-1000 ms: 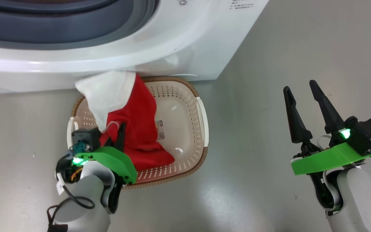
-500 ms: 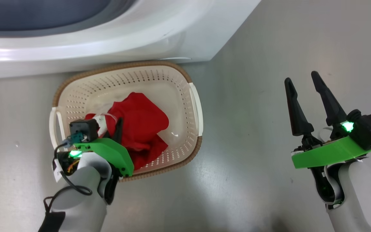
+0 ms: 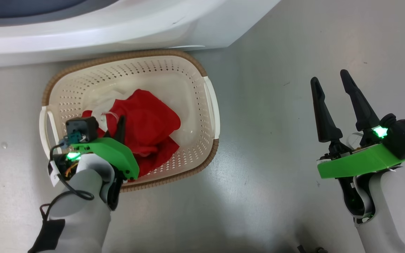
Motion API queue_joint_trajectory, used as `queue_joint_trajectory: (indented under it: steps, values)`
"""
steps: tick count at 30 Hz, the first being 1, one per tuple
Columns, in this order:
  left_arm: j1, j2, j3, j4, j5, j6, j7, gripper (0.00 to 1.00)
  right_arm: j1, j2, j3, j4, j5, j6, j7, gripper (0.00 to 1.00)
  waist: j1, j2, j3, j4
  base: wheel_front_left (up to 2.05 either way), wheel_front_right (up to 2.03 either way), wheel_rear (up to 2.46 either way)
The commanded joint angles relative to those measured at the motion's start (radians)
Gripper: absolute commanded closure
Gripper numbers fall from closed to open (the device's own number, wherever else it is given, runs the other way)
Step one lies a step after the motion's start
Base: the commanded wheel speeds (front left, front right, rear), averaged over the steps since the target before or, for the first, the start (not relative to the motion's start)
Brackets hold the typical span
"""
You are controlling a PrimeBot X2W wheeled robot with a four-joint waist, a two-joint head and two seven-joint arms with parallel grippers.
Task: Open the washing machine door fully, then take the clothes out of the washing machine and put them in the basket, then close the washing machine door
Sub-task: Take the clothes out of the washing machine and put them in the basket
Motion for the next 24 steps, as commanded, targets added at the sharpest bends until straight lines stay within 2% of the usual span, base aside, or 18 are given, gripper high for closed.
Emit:
queue_joint_trajectory:
  steps: [1, 3, 4, 16, 24]
  values:
    - [0.006, 0.03, 0.031, -0.005, 0.015, -0.004, -0.005, 0.22, 0.001, 0.002, 0.015, -0.021, 0.0, 0.006, -0.006, 0.0, 0.0, 0.0, -0.002, 0.001, 0.0, 0.0, 0.0]
    - [0.006, 0.03, 0.04, -0.009, 0.023, -0.003, -0.005, 0.02, 0.0, 0.001, 0.013, -0.019, 0.0, 0.006, -0.006, 0.0, 0.0, 0.0, -0.005, 0.002, 0.0, 0.0, 0.0]
    - [0.007, 0.03, 0.043, -0.011, 0.026, -0.003, -0.005, 0.0, 0.0, 0.001, 0.013, -0.018, 0.0, 0.006, -0.006, 0.0, 0.0, 0.0, -0.007, 0.003, 0.0, 0.0, 0.0]
    - [0.043, 0.029, 0.094, -0.05, 0.066, 0.001, -0.005, 0.0, 0.01, -0.002, 0.006, -0.006, -0.001, 0.006, -0.006, 0.0, 0.0, 0.0, -0.066, 0.009, 0.0, 0.0, 0.0]
    - [0.132, 0.034, 0.168, -0.185, 0.131, 0.005, -0.005, 0.0, 0.038, -0.008, -0.002, 0.01, -0.002, 0.006, -0.006, 0.0, 0.0, 0.0, -0.174, 0.014, 0.0, 0.0, 0.0]
